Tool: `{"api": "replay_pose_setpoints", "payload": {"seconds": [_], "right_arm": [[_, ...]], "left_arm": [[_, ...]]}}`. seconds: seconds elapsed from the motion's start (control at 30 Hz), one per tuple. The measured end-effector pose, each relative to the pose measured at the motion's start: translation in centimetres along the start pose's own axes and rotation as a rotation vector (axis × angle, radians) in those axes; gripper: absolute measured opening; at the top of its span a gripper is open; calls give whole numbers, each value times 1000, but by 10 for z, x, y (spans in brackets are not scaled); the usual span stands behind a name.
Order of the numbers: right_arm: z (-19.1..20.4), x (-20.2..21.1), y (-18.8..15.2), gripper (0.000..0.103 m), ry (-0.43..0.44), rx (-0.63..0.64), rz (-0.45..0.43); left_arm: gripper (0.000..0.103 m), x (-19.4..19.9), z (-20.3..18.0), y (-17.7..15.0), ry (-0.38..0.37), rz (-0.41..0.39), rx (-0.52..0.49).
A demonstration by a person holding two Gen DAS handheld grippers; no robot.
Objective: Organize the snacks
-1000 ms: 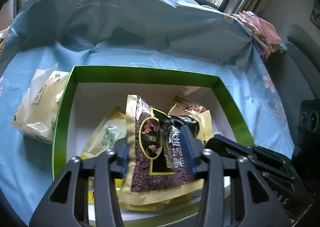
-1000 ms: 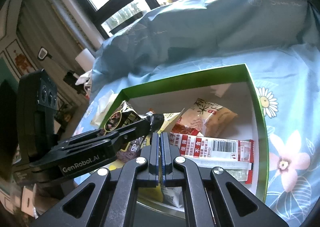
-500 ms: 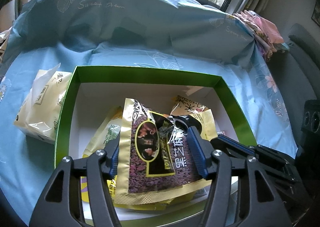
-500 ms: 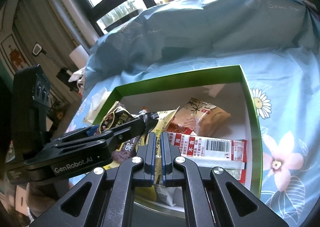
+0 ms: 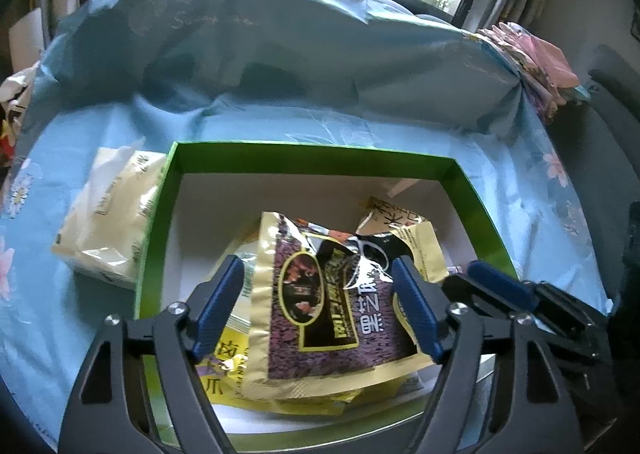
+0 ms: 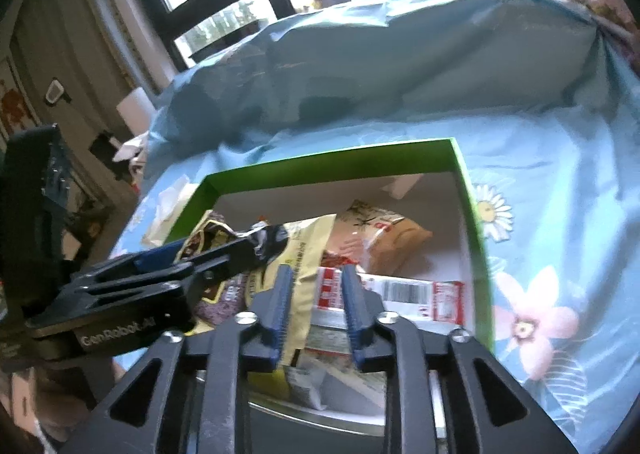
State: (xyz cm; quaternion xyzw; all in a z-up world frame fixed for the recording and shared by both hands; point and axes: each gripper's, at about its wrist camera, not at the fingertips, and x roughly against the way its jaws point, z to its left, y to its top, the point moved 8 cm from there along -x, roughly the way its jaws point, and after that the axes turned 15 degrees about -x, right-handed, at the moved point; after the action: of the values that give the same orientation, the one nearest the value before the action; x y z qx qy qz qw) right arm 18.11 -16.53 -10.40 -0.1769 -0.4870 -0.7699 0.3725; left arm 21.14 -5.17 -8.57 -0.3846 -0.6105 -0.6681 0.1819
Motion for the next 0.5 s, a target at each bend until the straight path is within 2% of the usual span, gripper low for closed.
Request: {"api": "replay_pose_setpoints", "payload": {"seconds": [0.1, 0.2, 0.27, 0.3, 0.37, 0.5], "right_arm": [[-2, 13, 4, 54, -55, 22, -44], [1, 29, 5, 61, -89, 63, -76], [4, 38, 5, 66, -105, 84, -91], [6, 41, 5, 75, -109, 92, -95], [10, 50, 4, 83, -114, 111, -106], [21, 61, -1, 83, -108, 147, -104]], "left_arm": [[92, 10, 3, 1, 34, -10, -6], [103, 21, 6, 2, 81, -18, -21], [102, 32, 7, 2, 116, -29, -31], [102, 37, 8, 2, 130, -34, -33], [102, 47, 9, 1, 141, -45, -30], [103, 65, 8, -2, 128, -57, -6]]}}
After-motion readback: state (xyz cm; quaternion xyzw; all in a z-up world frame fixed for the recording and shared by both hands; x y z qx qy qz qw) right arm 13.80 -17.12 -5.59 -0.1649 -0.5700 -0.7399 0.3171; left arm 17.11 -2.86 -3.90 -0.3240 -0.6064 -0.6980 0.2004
